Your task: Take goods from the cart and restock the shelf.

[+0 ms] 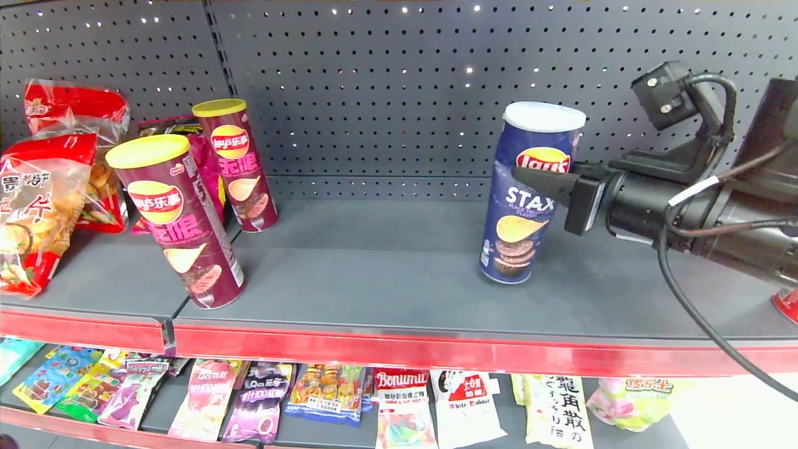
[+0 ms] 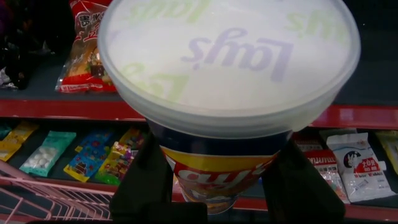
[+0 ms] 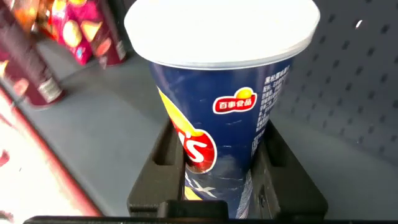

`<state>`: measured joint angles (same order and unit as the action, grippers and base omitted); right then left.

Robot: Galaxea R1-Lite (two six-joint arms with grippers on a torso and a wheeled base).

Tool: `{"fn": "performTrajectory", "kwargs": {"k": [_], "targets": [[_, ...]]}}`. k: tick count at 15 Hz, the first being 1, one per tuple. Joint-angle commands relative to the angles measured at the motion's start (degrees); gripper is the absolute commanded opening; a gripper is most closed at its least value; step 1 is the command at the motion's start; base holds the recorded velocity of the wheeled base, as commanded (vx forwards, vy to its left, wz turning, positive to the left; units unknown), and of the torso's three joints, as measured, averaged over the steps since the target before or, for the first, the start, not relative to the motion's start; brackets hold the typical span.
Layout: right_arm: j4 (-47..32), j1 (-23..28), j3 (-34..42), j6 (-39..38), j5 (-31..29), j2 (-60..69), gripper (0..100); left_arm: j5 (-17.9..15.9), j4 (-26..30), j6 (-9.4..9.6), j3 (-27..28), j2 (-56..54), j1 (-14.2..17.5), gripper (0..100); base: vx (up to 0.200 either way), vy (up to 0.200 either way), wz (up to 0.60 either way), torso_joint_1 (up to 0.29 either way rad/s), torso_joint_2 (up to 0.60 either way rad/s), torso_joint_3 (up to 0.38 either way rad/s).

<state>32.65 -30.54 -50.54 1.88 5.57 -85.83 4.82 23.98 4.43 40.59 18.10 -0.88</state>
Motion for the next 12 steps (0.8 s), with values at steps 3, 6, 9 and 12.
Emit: {"fn": "performTrajectory", "kwargs": {"k": [3,6,9,12], "targets": [[0.14,-3.92,6.07,-0.03,-3.37,5.5,0,0.11,0.02,-0.03,-0.08,-0.09,0.0,0,0.0,0.0,0.0,0.0,0.0,0.0],[0.14,-4.0,8.18,-0.03,-3.9,6.82,0,0.37,0.02,0.06,-0.16,0.0,0.0,0,0.0,0.0,0.0,0.0,0.0,0.0],[0.14,-4.36,9.76,-0.03,-5.4,7.44,0,0.37,0.02,-0.03,-0.16,-0.09,0.0,0,0.0,0.0,0.0,0.0,0.0,0.0],[0.14,-5.5,10.2,-0.03,-5.48,8.14,0,0.37,0.02,-0.03,-0.25,-0.17,0.0,0,0.0,0.0,0.0,0.0,0.0,0.0]]}}
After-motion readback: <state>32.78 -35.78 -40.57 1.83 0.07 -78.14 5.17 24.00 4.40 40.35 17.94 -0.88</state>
